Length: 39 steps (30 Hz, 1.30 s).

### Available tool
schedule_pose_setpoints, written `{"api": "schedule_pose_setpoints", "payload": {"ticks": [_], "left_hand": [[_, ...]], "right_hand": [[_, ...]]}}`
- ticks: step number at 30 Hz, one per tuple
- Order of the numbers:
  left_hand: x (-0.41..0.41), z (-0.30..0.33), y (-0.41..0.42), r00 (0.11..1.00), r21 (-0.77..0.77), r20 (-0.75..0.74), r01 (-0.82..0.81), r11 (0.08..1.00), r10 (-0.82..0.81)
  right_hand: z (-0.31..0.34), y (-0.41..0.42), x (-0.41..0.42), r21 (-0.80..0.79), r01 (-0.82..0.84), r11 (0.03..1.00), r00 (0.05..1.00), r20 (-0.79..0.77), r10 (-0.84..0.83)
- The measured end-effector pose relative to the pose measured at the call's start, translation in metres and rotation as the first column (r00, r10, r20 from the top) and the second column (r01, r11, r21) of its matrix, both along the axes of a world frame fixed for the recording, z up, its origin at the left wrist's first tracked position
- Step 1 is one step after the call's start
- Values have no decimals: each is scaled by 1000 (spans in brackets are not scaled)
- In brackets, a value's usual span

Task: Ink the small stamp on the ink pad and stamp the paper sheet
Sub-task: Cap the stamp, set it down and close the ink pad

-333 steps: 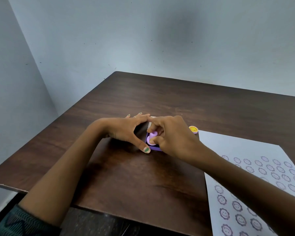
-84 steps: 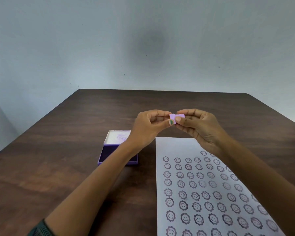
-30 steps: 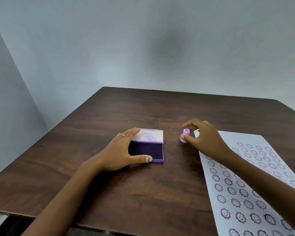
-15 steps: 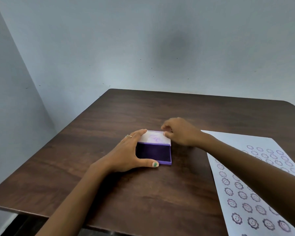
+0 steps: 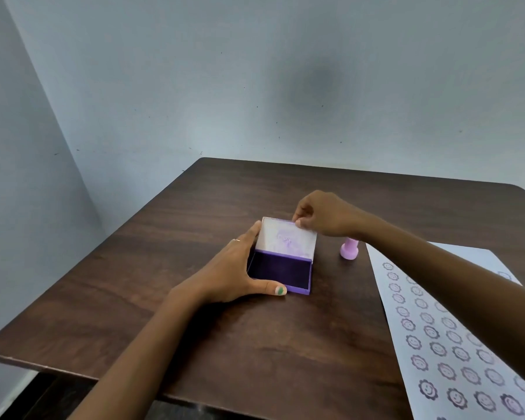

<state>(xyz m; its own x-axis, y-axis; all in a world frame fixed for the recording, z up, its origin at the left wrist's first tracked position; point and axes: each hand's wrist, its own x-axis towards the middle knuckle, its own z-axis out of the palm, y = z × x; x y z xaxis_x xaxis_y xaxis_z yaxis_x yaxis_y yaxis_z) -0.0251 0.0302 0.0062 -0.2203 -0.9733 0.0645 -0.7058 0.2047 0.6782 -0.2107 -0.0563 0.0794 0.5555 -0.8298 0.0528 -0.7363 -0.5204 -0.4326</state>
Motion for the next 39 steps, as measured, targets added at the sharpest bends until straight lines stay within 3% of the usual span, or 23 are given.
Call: {"api": "schedule_pose_setpoints", "payload": {"ticks": [12, 18, 25, 39], "left_hand": [[1, 0, -1, 999, 16, -43, -25, 1000, 25], [4, -3, -2, 997, -15, -64, -47, 999, 46], [8, -2, -3, 1000, -22, 18, -9, 1000, 9], [13, -1, -4, 999, -2, 38, 9, 1000, -9]], "right_hand": [[-2, 48, -7, -111, -34, 993, 987, 154, 51], [-32, 79, -9, -257, -62, 964, 989, 113, 94], [-51, 96, -7, -385, -86, 919, 989, 74, 124], [-59, 84, -15, -288, -15, 958, 992, 113, 49]]}}
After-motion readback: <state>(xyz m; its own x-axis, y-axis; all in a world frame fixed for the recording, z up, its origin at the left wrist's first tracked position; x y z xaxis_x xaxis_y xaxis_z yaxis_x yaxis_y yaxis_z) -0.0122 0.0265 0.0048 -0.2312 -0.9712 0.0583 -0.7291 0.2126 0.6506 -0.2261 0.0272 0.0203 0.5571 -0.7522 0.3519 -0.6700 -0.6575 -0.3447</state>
